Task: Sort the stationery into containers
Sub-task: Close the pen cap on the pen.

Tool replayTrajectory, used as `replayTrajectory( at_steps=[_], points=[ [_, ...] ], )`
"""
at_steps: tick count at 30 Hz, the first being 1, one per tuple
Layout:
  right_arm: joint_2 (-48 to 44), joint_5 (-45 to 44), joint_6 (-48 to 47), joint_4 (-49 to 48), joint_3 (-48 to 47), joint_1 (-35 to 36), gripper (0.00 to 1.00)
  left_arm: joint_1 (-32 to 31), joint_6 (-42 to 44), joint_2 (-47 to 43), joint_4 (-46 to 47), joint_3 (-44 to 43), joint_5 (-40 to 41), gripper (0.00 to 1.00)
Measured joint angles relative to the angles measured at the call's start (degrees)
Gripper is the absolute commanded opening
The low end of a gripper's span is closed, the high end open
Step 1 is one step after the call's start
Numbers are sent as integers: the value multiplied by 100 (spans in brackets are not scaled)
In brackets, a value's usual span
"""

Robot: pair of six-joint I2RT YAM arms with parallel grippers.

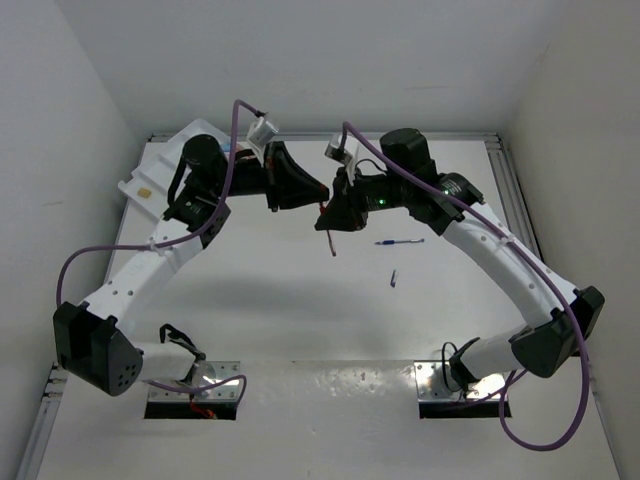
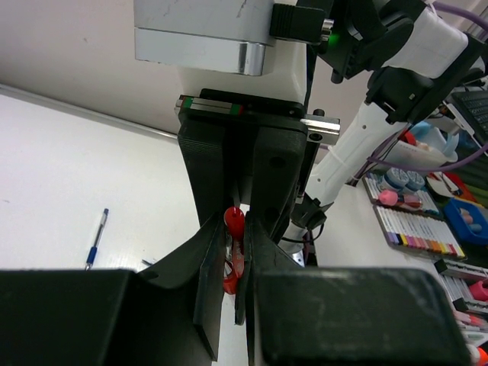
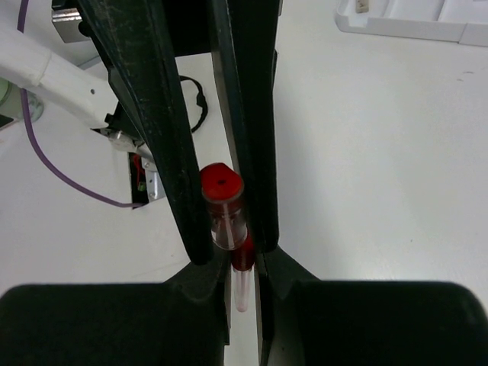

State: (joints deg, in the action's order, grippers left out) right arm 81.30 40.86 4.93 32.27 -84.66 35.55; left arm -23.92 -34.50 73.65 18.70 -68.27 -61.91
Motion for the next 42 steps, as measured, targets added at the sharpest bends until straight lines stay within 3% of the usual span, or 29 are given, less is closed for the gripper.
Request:
replayTrajectory(
  at_steps=[12, 38, 42],
  points=[
    [-28, 33, 0, -223, 0, -15, 0, 188, 85, 190, -278, -717, -74, 0],
    [-26, 61, 2, -221, -33, -20, 0, 98, -39, 11, -166, -105, -164, 0],
    [-24, 72, 2, -210, -35, -20, 0, 96, -57, -39, -94, -2, -107, 8]
  ],
)
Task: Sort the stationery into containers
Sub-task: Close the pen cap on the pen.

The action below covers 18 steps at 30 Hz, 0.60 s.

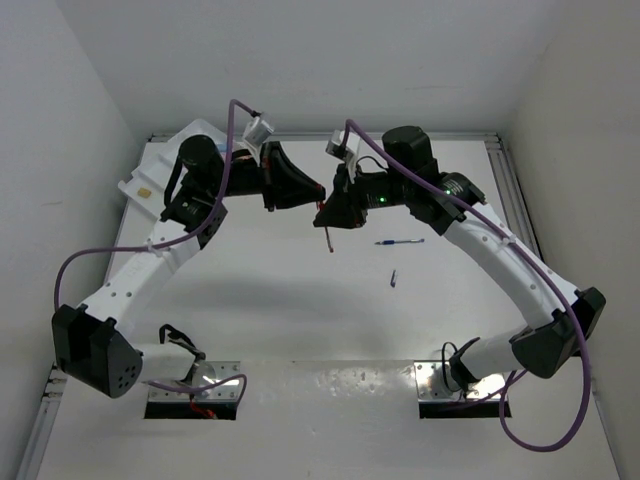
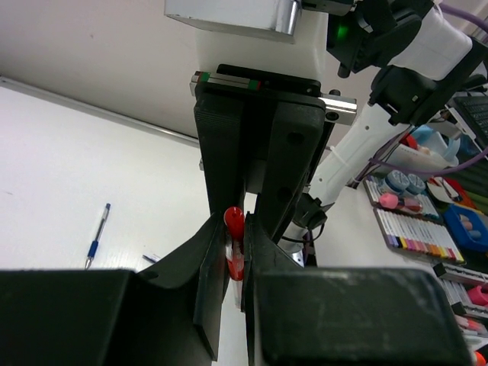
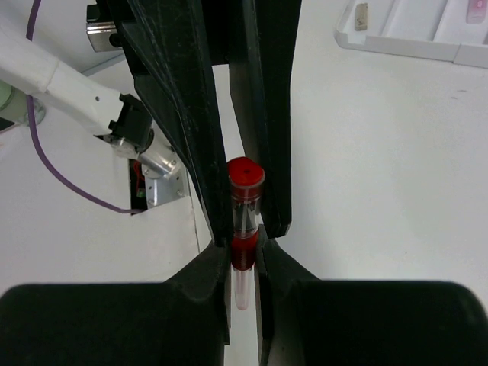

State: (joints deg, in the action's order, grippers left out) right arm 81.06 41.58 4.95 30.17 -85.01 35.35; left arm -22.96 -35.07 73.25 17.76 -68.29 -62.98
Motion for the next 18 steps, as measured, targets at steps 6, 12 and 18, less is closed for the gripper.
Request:
replayTrajectory(
  at_steps=[6, 12, 18],
  points=[
    [57, 48, 74, 122, 0, 4, 0, -37, -212, -264, 481, 584, 323, 14],
    [79, 57, 299, -142, -74, -129, 0, -20, -275, -407, 511, 850, 409, 50],
    [72, 48, 398, -459, -170, -238, 0, 157, -201, -393, 219, 680, 420, 56]
  ],
)
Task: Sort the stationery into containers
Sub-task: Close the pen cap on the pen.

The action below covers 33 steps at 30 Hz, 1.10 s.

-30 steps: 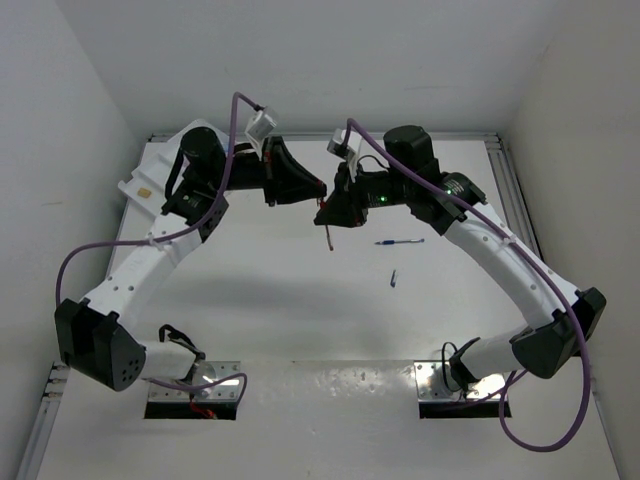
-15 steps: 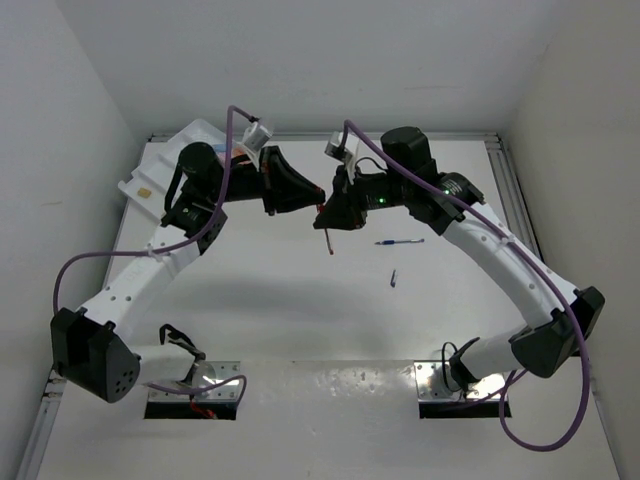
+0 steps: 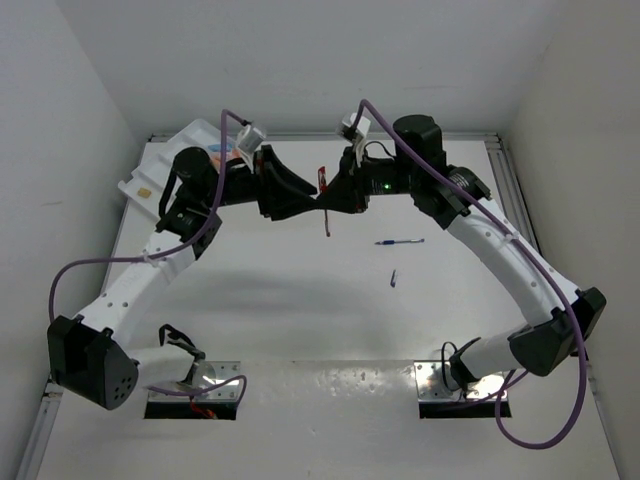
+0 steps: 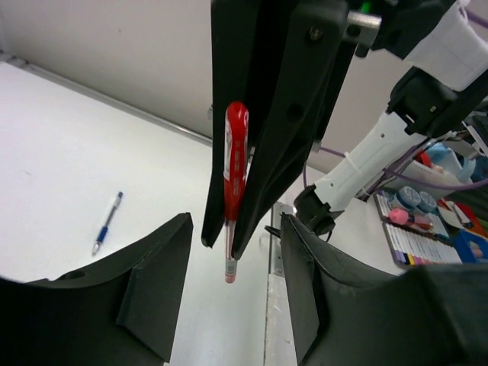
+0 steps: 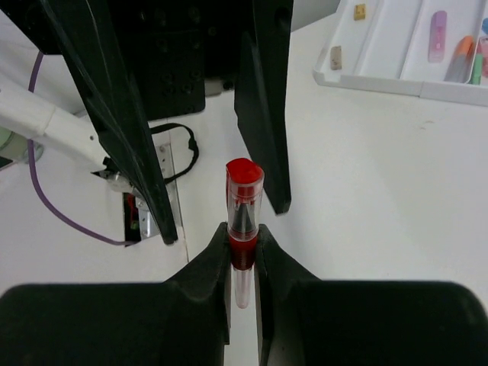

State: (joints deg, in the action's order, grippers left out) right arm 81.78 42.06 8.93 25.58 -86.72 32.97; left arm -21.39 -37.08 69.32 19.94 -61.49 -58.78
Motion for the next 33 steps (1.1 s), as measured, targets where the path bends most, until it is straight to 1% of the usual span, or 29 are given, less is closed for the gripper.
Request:
replayTrajectory(
  at_steps=[6, 7, 10, 12, 16, 21, 27, 33],
  points=[
    [-11, -4, 0, -74, -2, 0, 0, 271, 83, 4, -118, -597, 7, 60],
    [-11, -4, -2, -76, -2, -2, 0, 313, 107, -4, -118, -651, 7, 62],
    [-13, -9, 2, -74, -39, -39, 0, 391, 275, -94, -254, -658, 7, 63],
    [-13, -7, 42, -116, -109, -94, 0, 400, 382, -210, -358, -533, 9, 63],
    [-13, -13, 302, -363, -260, -258, 0, 385, 492, -610, -466, 98, 28, 63],
    [-7, 0, 831, -715, -291, -326, 0, 177, 516, -793, -560, 649, 184, 63],
    [114, 61, 1502, -1099, -354, -275, 0, -20, 507, -791, -481, 719, 529, 63],
    [195, 90, 1751, -1187, -354, -129, 0, -192, 387, -647, -133, 719, 745, 62]
  ],
)
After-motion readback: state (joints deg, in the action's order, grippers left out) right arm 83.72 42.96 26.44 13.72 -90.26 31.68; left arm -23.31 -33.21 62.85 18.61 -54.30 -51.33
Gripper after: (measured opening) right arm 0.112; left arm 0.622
